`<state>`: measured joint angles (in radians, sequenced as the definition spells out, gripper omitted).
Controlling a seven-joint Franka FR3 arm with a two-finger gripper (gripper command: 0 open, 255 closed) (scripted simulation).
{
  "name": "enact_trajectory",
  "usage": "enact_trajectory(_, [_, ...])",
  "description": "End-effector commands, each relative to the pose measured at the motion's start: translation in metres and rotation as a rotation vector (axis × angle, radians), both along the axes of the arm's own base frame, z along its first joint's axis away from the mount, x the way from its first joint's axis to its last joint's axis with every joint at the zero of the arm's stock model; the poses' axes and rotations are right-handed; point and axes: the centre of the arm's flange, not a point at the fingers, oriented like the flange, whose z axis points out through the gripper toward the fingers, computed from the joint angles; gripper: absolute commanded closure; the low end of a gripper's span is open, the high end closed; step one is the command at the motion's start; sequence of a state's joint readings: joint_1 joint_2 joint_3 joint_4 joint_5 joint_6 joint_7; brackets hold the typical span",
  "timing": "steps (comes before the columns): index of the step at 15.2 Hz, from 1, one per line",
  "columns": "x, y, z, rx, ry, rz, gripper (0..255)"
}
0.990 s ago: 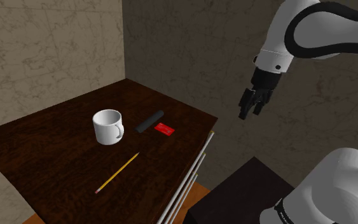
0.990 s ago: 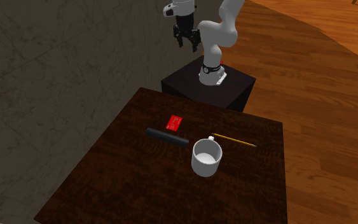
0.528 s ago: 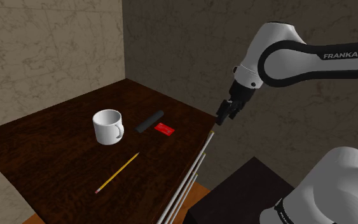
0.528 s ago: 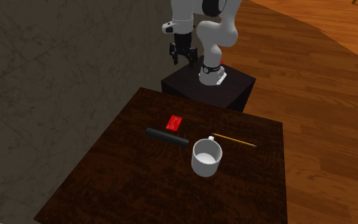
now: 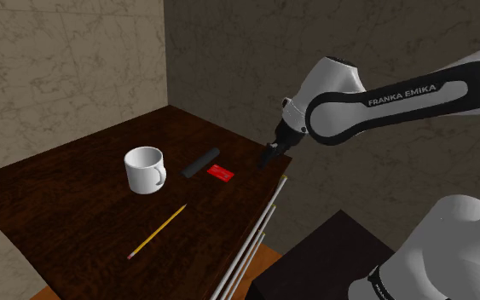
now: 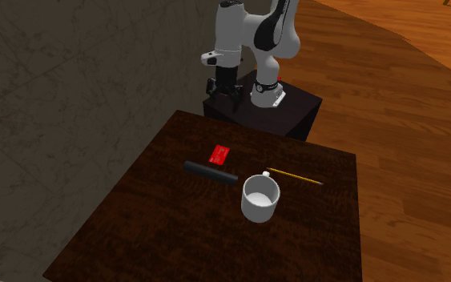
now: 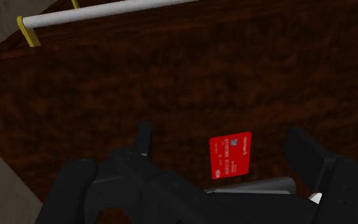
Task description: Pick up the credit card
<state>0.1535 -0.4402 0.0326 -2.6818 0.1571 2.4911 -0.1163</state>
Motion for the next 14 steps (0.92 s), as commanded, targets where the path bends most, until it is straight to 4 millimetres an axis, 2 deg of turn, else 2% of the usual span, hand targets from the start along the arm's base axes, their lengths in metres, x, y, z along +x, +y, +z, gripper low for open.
enact_trajectory(1, [0.014, 0.012, -0.012, 0.003, -0.054, 0.028, 0])
enact_trajectory(13, [0.105, 0.085, -0.073, 0.017, -0.335, 0.198, 0])
enact_trajectory(14, [0.107, 0.086, -0.073, 0.017, -0.338, 0.2, 0])
